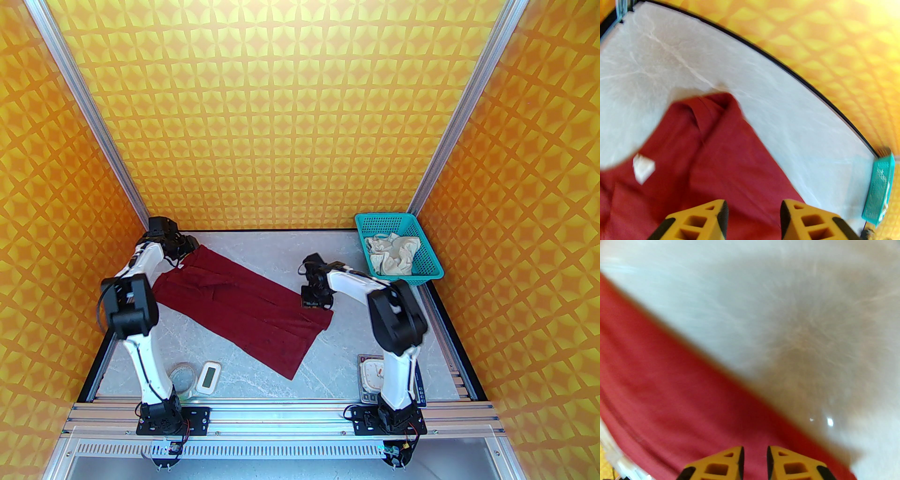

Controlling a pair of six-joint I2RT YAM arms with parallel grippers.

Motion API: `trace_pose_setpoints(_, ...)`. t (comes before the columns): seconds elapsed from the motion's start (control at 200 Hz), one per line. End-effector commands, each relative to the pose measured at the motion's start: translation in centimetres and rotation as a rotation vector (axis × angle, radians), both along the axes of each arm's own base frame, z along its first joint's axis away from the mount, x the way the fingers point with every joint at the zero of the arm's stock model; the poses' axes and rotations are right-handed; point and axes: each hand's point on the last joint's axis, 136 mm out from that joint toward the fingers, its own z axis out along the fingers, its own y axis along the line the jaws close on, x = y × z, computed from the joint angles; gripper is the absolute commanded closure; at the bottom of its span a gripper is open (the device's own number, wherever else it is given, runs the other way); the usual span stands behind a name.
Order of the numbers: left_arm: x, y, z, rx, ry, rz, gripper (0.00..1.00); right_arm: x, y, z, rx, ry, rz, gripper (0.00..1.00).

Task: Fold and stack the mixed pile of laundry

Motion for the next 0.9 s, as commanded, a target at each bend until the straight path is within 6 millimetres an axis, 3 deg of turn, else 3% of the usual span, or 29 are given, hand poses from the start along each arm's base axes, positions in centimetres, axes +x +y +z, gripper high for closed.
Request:
trace_pose_setpoints(0.0, -3.2, -1.6, -3.7, 0.024, 0.115, -0.032, 0.58, -2.5, -0.5, -2.4, -0.003, 0.086, -0.009, 0.77)
trace_pose_setpoints(0.06, -3.8, -2.0, -4.2, 0.031, 0.128, -0.034, 0.58, -4.2, -0.9, -2.7, -0.004, 0.11, -0.022, 0.76)
trace_pose_setpoints(0.105, -4.6, -2.3, -6.0, 0.023, 0.172, -0.036, 0.58, -5.7, -1.2, -2.8, -0.003, 0.125, -0.03, 0.76)
trace_pose_setpoints(0.235, -4.6, -3.6, -8.8, 0.019, 0.238, -0.052, 0.59, -10.2, -1.6, -3.1, 0.013, 0.161, -0.053, 0.76)
trace_pose_setpoints(0.255, -3.7, -3.8, -8.3, 0.023, 0.22, -0.053, 0.59, -10.7, -1.5, -3.1, 0.02, 0.163, -0.057, 0.76)
trace_pose_setpoints(0.38, -2.3, -6.0, -11.5, 0.005, 0.275, -0.064, 0.63, -15.0, -0.6, -3.2, 0.03, 0.182, -0.047, 0.76)
trace_pose_setpoints(0.5, -0.5, -9.3, -13.4, -0.005, 0.285, -0.1, 0.64, -17.7, 1.7, -2.7, 0.045, 0.18, 0.002, 0.75)
trace_pose_setpoints(0.675, 2.2, -14.1, -15.0, -0.042, 0.281, -0.157, 0.65, -19.4, 3.4, -0.6, 0.063, 0.15, 0.041, 0.75)
trace_pose_setpoints(0.895, 4.4, -22.0, -15.5, -0.099, 0.227, -0.297, 0.64, -18.7, 0.7, 4.6, -0.021, 0.014, 0.086, 0.69)
